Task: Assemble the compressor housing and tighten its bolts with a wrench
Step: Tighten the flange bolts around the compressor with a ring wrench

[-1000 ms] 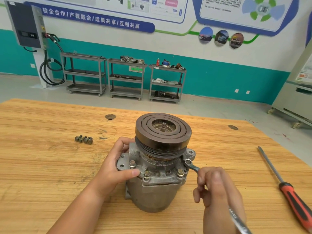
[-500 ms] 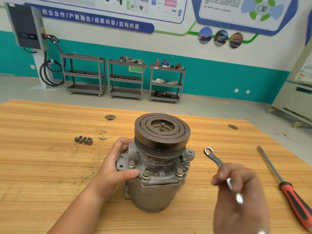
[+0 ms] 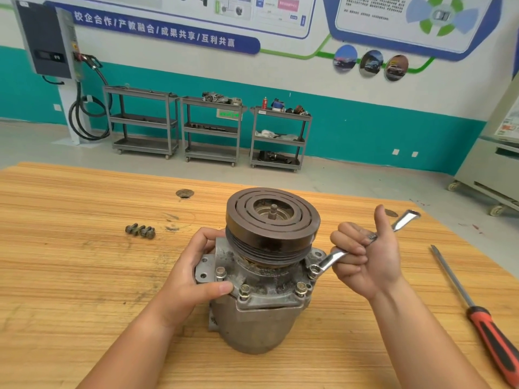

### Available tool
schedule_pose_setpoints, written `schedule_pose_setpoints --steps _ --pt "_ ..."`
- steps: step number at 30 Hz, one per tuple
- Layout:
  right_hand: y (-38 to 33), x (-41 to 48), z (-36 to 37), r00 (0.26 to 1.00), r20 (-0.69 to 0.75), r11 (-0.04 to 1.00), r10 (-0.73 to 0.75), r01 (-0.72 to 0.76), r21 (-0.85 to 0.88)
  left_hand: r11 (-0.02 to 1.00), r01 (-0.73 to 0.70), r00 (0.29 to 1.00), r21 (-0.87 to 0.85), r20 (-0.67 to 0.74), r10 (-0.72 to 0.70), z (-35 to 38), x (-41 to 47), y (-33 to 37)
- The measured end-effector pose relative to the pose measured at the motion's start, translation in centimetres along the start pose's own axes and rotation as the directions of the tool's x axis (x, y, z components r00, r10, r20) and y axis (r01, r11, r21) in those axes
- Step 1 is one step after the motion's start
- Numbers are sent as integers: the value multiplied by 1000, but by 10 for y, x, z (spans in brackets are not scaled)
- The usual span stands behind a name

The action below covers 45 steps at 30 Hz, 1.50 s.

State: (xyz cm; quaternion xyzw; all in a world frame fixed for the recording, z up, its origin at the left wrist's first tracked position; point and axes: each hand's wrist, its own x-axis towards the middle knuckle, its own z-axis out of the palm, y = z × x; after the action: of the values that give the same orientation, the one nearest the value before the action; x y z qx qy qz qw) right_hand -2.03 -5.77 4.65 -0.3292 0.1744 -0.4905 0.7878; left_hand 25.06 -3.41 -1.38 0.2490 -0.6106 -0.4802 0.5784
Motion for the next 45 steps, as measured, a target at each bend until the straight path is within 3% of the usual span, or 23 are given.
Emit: schedule_pose_setpoints --steps 3,7,10,16,19,20,22,23,24,26,28,29,30,31,32,33,36,38,41,45 --pt "-4 2 0 992 99 996 84 -87 32 1000 1 1000 -3 1 -1 0 0 -1" --pt "-5 -5 13 998 -50 994 22 -27 -107 1000 -8 1000 1 8 8 -1 1 -1" --pt "2 -21 23 973 -187 983 -135 107 -151 1000 -3 1000 -10 9 3 -1 0 -1" --pt "49 -61 44 773 -300 821 -559 467 -328 1000 25 1000 -15 4 -25 -1 -1 -1" --pt "75 -71 57 690 -344 762 -636 494 -419 999 30 1000 -11 4 -30 0 -1 0" --pt "84 -72 59 661 -335 708 -671 437 -555 999 34 999 -11 3 -34 0 -1 0" --pt "102 -70 67 601 -187 471 -777 358 -807 999 39 999 -12 -1 -39 0 -1 0" --pt "111 -70 72 576 -109 376 -810 368 -850 999 38 999 -12 -3 -38 0 -1 1" --pt "117 -69 77 573 -70 351 -817 396 -849 999 37 999 -12 -4 -38 0 -1 1" --pt "114 -69 82 580 -115 451 -807 478 -754 999 38 999 -15 -3 -38 0 -1 0" --pt "94 -72 77 577 -111 562 -809 702 -438 999 43 999 -21 -8 -44 -1 -1 0" --pt "83 -71 77 620 28 611 -784 780 -135 999 44 999 -24 -9 -44 -1 -2 0" --pt "68 -70 75 611 202 636 -765 766 96 999 43 999 -24 -10 -43 -1 -1 -1" --pt "53 -73 68 554 266 607 -789 768 203 999 41 999 -21 -10 -41 -1 -1 -1" --pt "42 -75 59 546 258 601 -797 763 240 999 41 999 -19 -9 -41 -1 -1 -1" --pt "37 -72 51 593 234 636 -771 740 221 999 41 999 -19 -8 -41 -1 -1 -1" --pt "15 -54 35 813 7 793 -582 569 -218 999 34 999 -21 -2 -34 -1 -1 0" --pt "5 -33 27 911 -72 893 -405 377 -247 999 26 1000 -23 1 -26 0 0 0" --pt "4 -11 13 980 25 971 -197 198 -137 1000 19 1000 -24 4 -19 -1 0 0" --pt "-2 8 -1 954 298 1000 8 -15 22 1000 14 1000 -12 14 -14 -1 0 0"
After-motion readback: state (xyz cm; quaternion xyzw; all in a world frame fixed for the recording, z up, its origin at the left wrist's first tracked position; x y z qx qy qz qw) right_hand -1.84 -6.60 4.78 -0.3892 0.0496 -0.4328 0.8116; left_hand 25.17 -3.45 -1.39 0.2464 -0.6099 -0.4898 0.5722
